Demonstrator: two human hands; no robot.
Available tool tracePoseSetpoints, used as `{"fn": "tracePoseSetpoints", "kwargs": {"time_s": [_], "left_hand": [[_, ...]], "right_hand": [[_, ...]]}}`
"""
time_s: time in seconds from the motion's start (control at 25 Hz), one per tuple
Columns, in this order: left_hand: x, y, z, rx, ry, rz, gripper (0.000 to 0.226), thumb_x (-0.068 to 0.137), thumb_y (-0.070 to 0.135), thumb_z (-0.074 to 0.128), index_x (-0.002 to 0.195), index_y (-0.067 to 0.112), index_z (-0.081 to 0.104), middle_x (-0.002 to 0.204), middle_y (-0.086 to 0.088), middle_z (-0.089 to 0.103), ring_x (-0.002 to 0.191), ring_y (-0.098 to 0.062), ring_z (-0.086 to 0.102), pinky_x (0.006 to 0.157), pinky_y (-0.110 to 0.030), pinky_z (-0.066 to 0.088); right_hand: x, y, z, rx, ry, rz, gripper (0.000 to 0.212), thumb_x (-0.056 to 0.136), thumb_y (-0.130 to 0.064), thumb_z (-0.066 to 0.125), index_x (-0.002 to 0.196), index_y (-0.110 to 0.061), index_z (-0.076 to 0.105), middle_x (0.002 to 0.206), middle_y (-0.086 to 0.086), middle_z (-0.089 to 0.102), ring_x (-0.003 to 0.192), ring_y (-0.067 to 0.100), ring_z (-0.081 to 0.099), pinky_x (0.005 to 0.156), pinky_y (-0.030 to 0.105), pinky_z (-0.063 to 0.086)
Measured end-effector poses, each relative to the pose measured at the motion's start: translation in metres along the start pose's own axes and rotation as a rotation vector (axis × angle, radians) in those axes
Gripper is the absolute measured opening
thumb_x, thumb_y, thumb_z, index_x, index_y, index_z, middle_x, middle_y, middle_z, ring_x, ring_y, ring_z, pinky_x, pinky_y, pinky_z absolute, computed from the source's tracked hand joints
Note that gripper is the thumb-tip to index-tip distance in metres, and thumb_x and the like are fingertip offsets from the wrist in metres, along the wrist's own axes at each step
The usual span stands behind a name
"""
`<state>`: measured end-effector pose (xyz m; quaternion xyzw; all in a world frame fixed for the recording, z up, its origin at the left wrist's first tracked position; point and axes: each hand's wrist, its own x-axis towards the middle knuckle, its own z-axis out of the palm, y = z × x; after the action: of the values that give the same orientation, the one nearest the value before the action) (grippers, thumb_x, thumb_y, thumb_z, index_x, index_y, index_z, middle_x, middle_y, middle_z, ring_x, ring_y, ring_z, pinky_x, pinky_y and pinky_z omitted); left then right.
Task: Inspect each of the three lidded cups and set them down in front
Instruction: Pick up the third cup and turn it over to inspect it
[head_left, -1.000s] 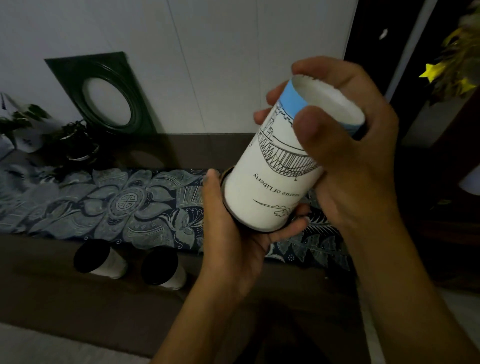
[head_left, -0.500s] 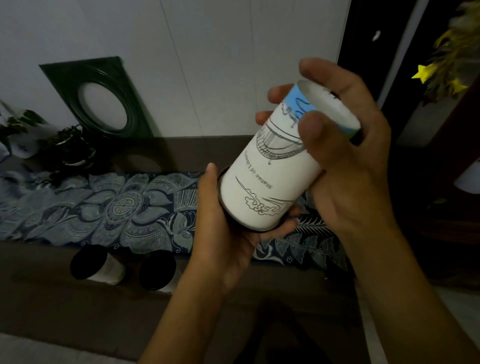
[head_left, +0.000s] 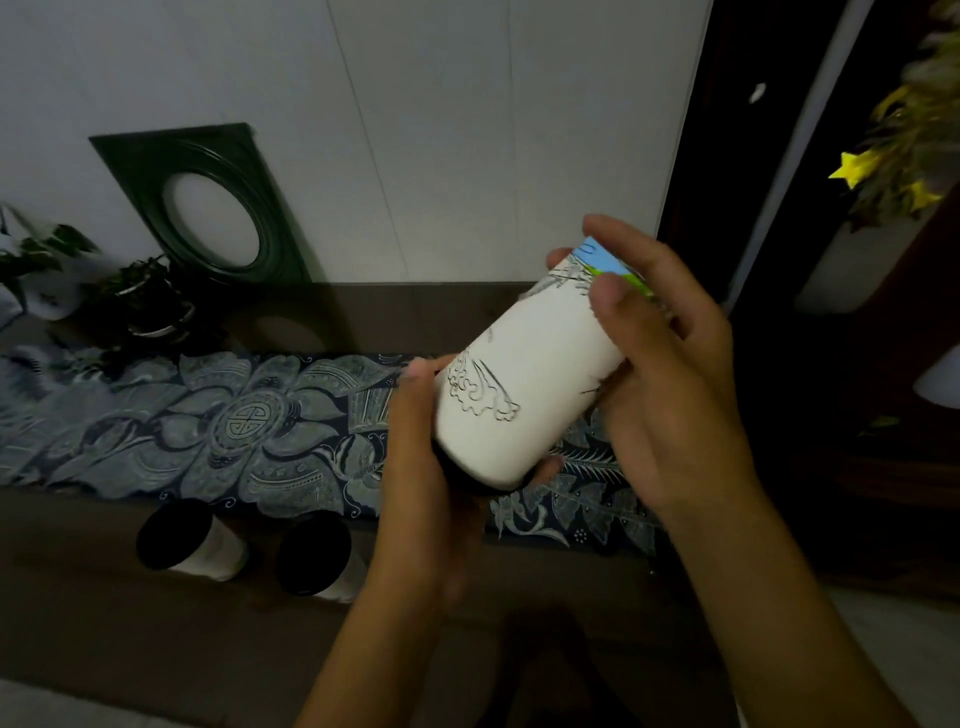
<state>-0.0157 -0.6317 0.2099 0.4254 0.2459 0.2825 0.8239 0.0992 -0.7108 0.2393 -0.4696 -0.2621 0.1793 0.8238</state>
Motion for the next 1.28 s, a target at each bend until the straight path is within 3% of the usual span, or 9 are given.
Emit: {"fn": "tracePoseSetpoints", "kwargs": {"time_s": [0.08, 0.28, 0.36, 0.52, 0.6, 0.8, 0.88, 1.08, 1.28], "left_hand": [[0.001, 0.004, -0.002, -0.023, -0.031, -0.129, 0.055, 0.084, 0.063, 0.05, 0.116, 0.022, 0.066, 0.116, -0.009, 0.076, 0.091, -0.03, 0.077, 0.066, -0.048, 0.064], [-0.001, -0.012, -0.003, 0.241, 0.062, 0.368, 0.045, 0.078, 0.05, 0.061, 0.121, 0.037, 0.056, 0.125, 0.004, 0.064, 0.108, -0.029, 0.07, 0.066, -0.053, 0.062], [0.0, -0.006, -0.006, 0.092, 0.045, 0.216, 0.046, 0.083, 0.051, 0.061, 0.122, 0.027, 0.058, 0.124, -0.005, 0.069, 0.101, -0.031, 0.074, 0.061, -0.048, 0.062], [-0.001, 0.007, -0.007, -0.019, -0.045, -0.284, 0.066, 0.081, 0.064, 0.051, 0.126, 0.017, 0.065, 0.117, -0.02, 0.075, 0.096, -0.037, 0.073, 0.053, -0.037, 0.062], [-0.001, 0.002, -0.006, -0.019, -0.052, -0.184, 0.065, 0.085, 0.062, 0.057, 0.131, 0.016, 0.059, 0.12, -0.018, 0.073, 0.097, -0.036, 0.074, 0.06, -0.042, 0.063], [-0.002, -0.015, -0.013, 0.402, 0.03, 0.48, 0.047, 0.077, 0.049, 0.064, 0.122, 0.043, 0.053, 0.117, 0.018, 0.063, 0.111, -0.025, 0.067, 0.075, -0.048, 0.061], [-0.003, -0.014, -0.014, 0.358, 0.043, 0.418, 0.043, 0.076, 0.047, 0.065, 0.118, 0.038, 0.056, 0.12, 0.012, 0.065, 0.109, -0.027, 0.069, 0.07, -0.047, 0.061], [-0.004, 0.001, -0.01, -0.014, -0.086, -0.076, 0.05, 0.087, 0.056, 0.06, 0.12, 0.018, 0.059, 0.115, -0.008, 0.076, 0.094, -0.029, 0.077, 0.064, -0.046, 0.064], [-0.005, -0.012, -0.011, 0.305, 0.0, 0.364, 0.05, 0.07, 0.043, 0.071, 0.117, 0.04, 0.055, 0.118, 0.017, 0.067, 0.111, -0.022, 0.069, 0.069, -0.041, 0.062]], "right_hand": [[0.001, 0.001, -0.004, -0.027, -0.067, -0.042, 0.052, 0.078, -0.029, 0.071, 0.128, -0.017, 0.061, 0.124, 0.013, 0.066, 0.112, 0.032, 0.065, 0.085, 0.044, 0.058], [-0.008, 0.011, 0.005, 0.03, 0.155, -0.021, 0.047, 0.077, -0.031, 0.075, 0.12, -0.013, 0.065, 0.098, -0.003, 0.074, 0.089, 0.011, 0.072, 0.07, 0.026, 0.056], [-0.009, 0.012, 0.004, 0.004, 0.088, -0.022, 0.049, 0.077, -0.032, 0.075, 0.122, -0.017, 0.064, 0.104, -0.002, 0.073, 0.096, 0.013, 0.072, 0.075, 0.028, 0.057], [-0.009, 0.008, 0.0, -0.013, -0.111, -0.054, 0.061, 0.074, -0.036, 0.079, 0.129, -0.019, 0.059, 0.117, 0.014, 0.069, 0.111, 0.036, 0.067, 0.088, 0.052, 0.057], [-0.01, 0.01, 0.002, -0.015, -0.037, -0.05, 0.055, 0.074, -0.036, 0.078, 0.124, -0.019, 0.061, 0.114, 0.013, 0.07, 0.107, 0.035, 0.069, 0.085, 0.052, 0.058], [-0.018, 0.012, 0.012, 0.171, 0.237, 0.095, 0.063, 0.07, -0.035, 0.071, 0.124, -0.004, 0.059, 0.089, -0.001, 0.074, 0.08, 0.012, 0.074, 0.066, 0.027, 0.058], [-0.018, 0.011, 0.012, 0.172, 0.217, 0.103, 0.064, 0.067, -0.036, 0.071, 0.124, -0.007, 0.059, 0.096, 0.001, 0.074, 0.084, 0.012, 0.074, 0.069, 0.027, 0.058], [-0.018, 0.004, 0.007, 0.122, 0.014, 0.023, 0.052, 0.078, -0.03, 0.076, 0.126, -0.019, 0.059, 0.124, 0.013, 0.066, 0.107, 0.024, 0.07, 0.081, 0.034, 0.058], [-0.02, 0.015, 0.011, 0.14, 0.219, 0.062, 0.06, 0.076, -0.036, 0.067, 0.129, -0.009, 0.058, 0.117, 0.01, 0.071, 0.1, 0.018, 0.073, 0.077, 0.032, 0.059]]}}
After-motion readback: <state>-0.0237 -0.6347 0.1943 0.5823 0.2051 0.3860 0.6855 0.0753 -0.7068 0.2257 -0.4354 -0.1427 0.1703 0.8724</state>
